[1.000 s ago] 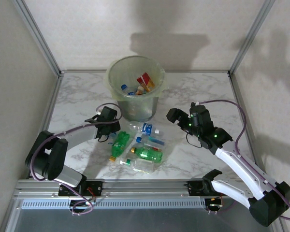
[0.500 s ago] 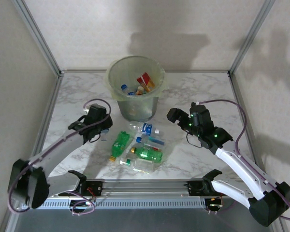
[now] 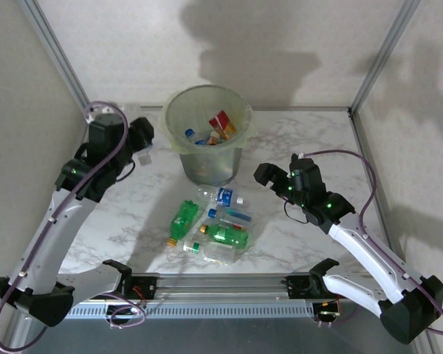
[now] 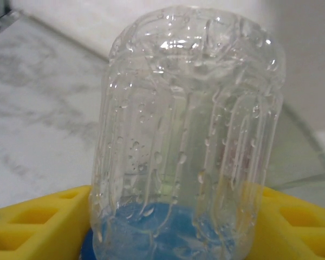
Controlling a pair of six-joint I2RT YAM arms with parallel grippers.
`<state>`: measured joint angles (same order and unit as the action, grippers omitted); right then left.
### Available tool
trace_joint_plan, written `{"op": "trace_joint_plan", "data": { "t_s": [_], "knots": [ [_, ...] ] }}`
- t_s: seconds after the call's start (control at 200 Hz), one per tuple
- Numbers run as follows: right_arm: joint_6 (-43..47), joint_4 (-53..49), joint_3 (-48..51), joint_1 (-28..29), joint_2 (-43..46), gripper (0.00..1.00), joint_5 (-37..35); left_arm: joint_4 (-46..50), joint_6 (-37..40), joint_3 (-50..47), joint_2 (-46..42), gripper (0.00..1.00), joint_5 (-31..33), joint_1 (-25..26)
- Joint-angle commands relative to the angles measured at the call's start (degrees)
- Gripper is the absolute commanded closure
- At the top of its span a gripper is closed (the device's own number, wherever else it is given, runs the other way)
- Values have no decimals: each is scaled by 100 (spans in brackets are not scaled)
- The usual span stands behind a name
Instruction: Put the plastic bottles in the bin
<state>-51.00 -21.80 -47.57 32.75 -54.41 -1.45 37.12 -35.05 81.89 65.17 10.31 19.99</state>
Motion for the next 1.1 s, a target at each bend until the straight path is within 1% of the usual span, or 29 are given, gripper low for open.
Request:
{"op": "trace_joint_plan", "data": {
  "t_s": [0.0,0.14,0.29,0.456,0.756,0.796,0.896,1.096],
  "knots": [
    [3,82,1,-32,166,5,-22,-162,-214,732,488,37,-646,-19],
    [-42,94,42,-32,235,5,-34,-686,-634,1454,1275,36,-1394,216],
    [-61,50,40,-24,289,5,-52,-1200,-993,1761,1995,37,-1637,551],
    [-93,47,157,-23,409,5,-85,-1346,-1113,2086,2638,38,-1681,782],
    [-146,116,248,-22,448,5,-66,-1397,-1344,2398,3354,38,-1561,884],
    [-141,107,248,-22,453,6,-66,-1408,-1385,2426,3433,37,-1541,884],
    [-149,67,247,-22,479,5,-83,-1427,-1434,2530,3619,29,-1514,893],
    [-146,-26,214,-16,550,6,-134,-1478,-1454,2824,3982,21,-1617,893]
  ]
}}
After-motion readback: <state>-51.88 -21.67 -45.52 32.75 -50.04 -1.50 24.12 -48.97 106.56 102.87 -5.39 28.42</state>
